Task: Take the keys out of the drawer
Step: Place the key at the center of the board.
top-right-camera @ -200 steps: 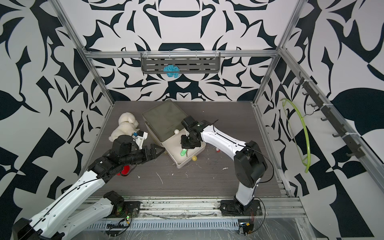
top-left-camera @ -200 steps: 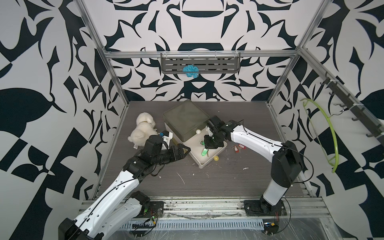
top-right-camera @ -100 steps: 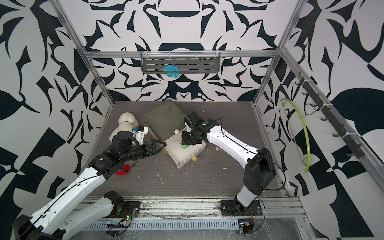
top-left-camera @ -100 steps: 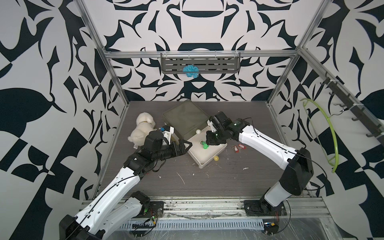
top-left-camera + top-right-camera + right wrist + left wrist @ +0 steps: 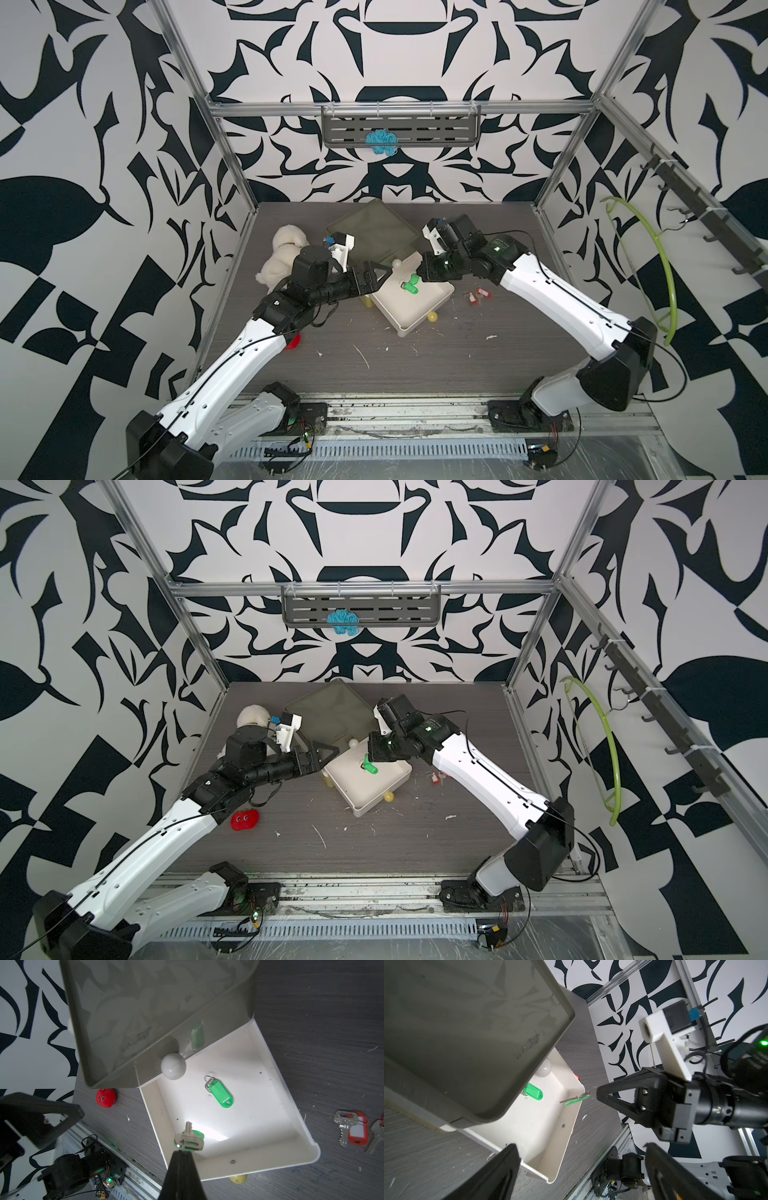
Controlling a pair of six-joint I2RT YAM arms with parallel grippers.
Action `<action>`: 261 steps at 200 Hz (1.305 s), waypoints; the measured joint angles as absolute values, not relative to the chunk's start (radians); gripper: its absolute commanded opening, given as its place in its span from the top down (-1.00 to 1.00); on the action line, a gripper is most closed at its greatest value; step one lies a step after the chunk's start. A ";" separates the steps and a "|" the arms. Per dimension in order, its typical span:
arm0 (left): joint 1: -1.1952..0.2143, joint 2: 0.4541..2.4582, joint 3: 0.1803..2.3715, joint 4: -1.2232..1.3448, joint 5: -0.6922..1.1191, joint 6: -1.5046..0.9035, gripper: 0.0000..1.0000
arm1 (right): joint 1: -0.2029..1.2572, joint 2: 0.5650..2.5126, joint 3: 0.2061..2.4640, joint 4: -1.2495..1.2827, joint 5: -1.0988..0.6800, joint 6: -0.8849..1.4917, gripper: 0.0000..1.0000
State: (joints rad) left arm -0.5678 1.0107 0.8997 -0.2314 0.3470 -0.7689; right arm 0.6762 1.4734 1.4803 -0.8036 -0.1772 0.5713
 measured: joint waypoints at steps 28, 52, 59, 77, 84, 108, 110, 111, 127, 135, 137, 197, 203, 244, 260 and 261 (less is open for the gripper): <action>-0.605 1.050 0.923 -0.207 0.333 -0.749 -0.98 | 0.654 1.421 1.480 -0.822 -0.163 0.571 1.00; -0.647 1.090 0.957 -0.183 0.320 -0.728 -0.98 | 0.613 1.364 1.470 -0.828 -0.155 0.573 1.00; -0.659 1.104 0.967 -0.172 0.316 -0.723 -0.98 | 0.595 1.341 1.461 -0.829 -0.156 0.576 1.00; -0.689 1.141 0.990 -0.150 0.305 -0.706 -0.99 | 0.543 1.281 1.423 -0.831 -0.160 0.583 1.00; -0.700 1.156 0.998 -0.143 0.301 -0.701 -0.98 | 0.523 1.258 1.407 -0.837 -0.160 0.585 1.00; -0.741 1.215 1.033 -0.125 0.291 -0.678 -0.98 | 0.466 1.191 1.360 -0.860 -0.158 0.595 1.00; -0.744 1.221 1.037 -0.124 0.290 -0.676 -0.98 | 0.462 1.185 1.357 -0.863 -0.158 0.596 1.00; -0.746 1.222 1.038 -0.123 0.290 -0.675 -0.98 | 0.461 1.183 1.356 -0.864 -0.158 0.596 1.00; -0.768 1.256 1.063 -0.116 0.284 -0.659 -0.98 | 0.434 1.153 1.338 -0.891 -0.156 0.599 1.00; -0.781 1.277 1.078 -0.113 0.281 -0.649 -0.98 | 0.422 1.143 1.333 -0.905 -0.155 0.599 1.00; -0.785 1.283 1.082 -0.112 0.280 -0.645 -0.98 | 0.419 1.140 1.331 -0.909 -0.155 0.599 1.00; -0.867 1.425 1.162 -0.093 0.269 -0.569 -0.98 | 0.328 1.080 1.250 -1.005 -0.140 0.599 1.00; -0.874 1.435 1.169 -0.093 0.269 -0.560 -0.98 | 0.318 1.075 1.242 -1.013 -0.140 0.599 1.00; -0.918 1.484 1.201 -0.085 0.266 -0.505 -0.99 | 0.255 1.042 1.188 -1.050 -0.140 0.592 1.00; -0.930 1.494 1.201 -0.086 0.265 -0.489 -0.98 | 0.232 1.034 1.166 -1.055 -0.141 0.584 1.00; -0.931 1.495 1.201 -0.086 0.265 -0.488 -0.99 | 0.229 1.034 1.164 -1.055 -0.141 0.582 1.00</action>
